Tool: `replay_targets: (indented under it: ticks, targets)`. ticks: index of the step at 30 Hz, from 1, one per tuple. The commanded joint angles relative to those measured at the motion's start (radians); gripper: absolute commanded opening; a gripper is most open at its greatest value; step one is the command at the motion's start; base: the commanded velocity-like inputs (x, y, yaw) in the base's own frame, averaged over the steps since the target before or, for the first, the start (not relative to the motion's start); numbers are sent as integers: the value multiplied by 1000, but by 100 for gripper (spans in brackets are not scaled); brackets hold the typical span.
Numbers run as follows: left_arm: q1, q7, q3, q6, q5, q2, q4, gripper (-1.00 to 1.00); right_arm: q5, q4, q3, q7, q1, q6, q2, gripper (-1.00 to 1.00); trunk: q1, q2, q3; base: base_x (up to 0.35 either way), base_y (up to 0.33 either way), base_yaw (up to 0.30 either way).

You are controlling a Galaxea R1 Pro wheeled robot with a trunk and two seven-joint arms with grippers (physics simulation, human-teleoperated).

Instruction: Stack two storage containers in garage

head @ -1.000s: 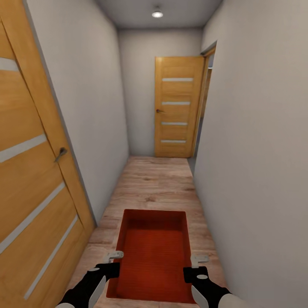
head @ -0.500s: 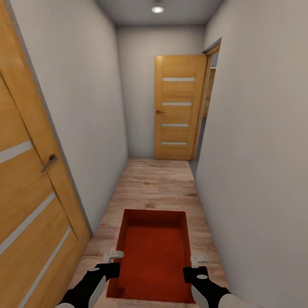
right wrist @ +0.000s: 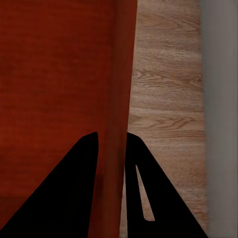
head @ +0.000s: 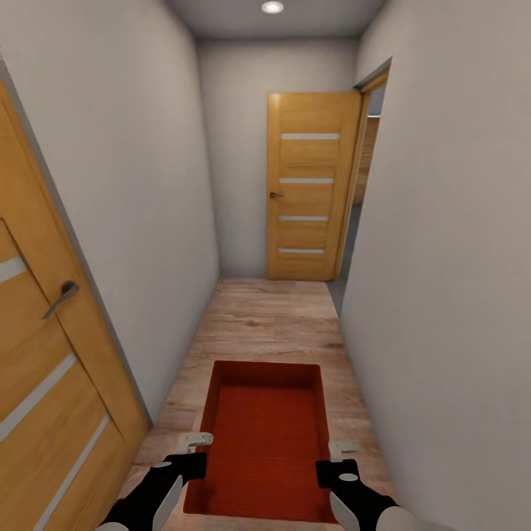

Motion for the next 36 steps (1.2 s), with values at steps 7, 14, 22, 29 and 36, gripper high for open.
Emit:
replay_targets:
  ticks: [7, 14, 22, 29, 36]
  targets:
    - [0, 11, -8, 7, -10, 2, -5, -100, -20, 17, 9, -8, -1, -7, -6, -100, 1, -2, -2, 324, 0, 0]
    - [0, 11, -8, 7, -8, 2, -4, -100, -20, 18, 9, -8, -1, -7, -6, -100, 1, -2, -2, 324, 0, 0]
    - [0, 11, -8, 7, -10, 1, -5, -100, -20, 18, 9, -8, -1, -7, -5, -100, 1, -2, -2, 324, 0, 0]
    - [0, 11, -8, 7, -10, 1, -4, -100, -20, 18, 9, -8, -1, -7, -5, -100, 1, -2, -2, 324, 0, 0]
    - [0, 11, -8, 7, -10, 1, -5, -100, -20, 18, 9, -8, -1, -7, -5, -100, 1, -2, -2, 323, 0, 0]
